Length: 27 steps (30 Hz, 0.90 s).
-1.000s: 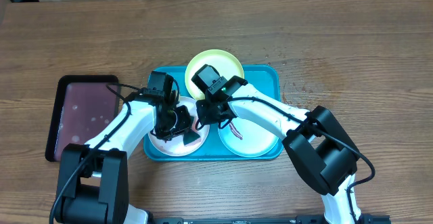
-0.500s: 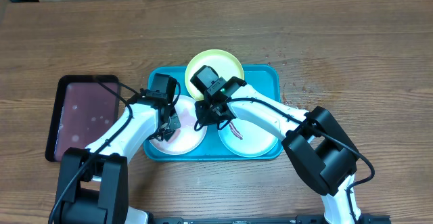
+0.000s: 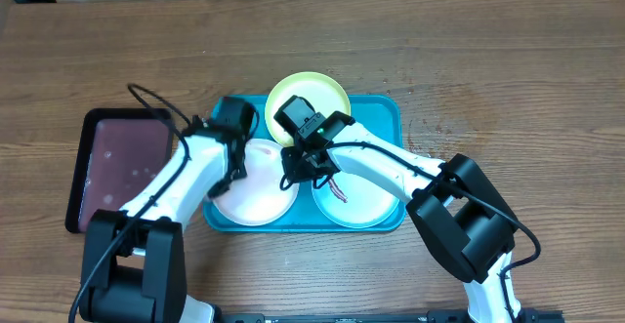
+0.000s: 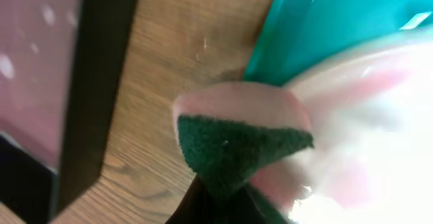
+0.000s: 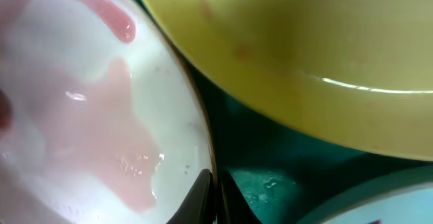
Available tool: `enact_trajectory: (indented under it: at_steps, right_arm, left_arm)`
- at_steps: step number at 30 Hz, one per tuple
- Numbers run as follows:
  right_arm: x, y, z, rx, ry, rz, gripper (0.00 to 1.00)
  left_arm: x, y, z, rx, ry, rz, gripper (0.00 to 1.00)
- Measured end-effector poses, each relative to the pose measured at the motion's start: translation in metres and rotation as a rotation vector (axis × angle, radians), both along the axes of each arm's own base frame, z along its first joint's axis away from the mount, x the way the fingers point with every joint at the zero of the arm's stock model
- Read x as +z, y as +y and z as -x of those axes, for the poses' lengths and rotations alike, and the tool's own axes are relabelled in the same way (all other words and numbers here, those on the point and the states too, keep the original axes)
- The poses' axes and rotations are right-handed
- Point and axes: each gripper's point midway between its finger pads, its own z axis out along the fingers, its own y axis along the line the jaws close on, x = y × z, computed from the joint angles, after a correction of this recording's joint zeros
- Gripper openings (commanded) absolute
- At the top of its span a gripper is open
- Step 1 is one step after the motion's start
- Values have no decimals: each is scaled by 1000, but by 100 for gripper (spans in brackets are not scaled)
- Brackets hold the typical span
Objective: Clean dirty plates on tray and stack at the side
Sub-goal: 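Scrub the white plate with the sponge while the right gripper holds it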
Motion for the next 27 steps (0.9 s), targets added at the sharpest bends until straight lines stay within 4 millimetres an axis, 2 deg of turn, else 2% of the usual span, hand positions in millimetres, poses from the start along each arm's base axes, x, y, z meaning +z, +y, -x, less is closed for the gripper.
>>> enact_trajectory:
  at_steps: [2,4,7,10,13,17,22,27]
  right_arm:
    - [0,-1,-1,-3,-3,3,4]
    - [0,-2,-2,-5,-5,4,4]
    - [0,-2,-2,-5,-8,4,4]
    - [0,-1,-3,-5,-12,3,4]
    - [0,-1,-3,-5,-12,3,4]
    - [0,-1,-3,-5,-12,3,4]
    - [0,-1,-4,-2,-14,3,4]
    - [0,-1,-4,-1,-14,2,4]
  left_arm:
    - [16,-7,-17,-2,-40,41,4]
    - [31,-21,-37,-29,-90,126,4]
    - [39,-56,-56,-117,-126,309,4]
    - [35,-81,-50,-178,-90,447,4]
    - [28,-93,-41,-203,-56,516,4]
    - [5,-98,-26,-204,9,555,4]
    - [-26,-87,-6,-177,84,510,4]
    - [-37,-69,-9,-136,70,478,4]
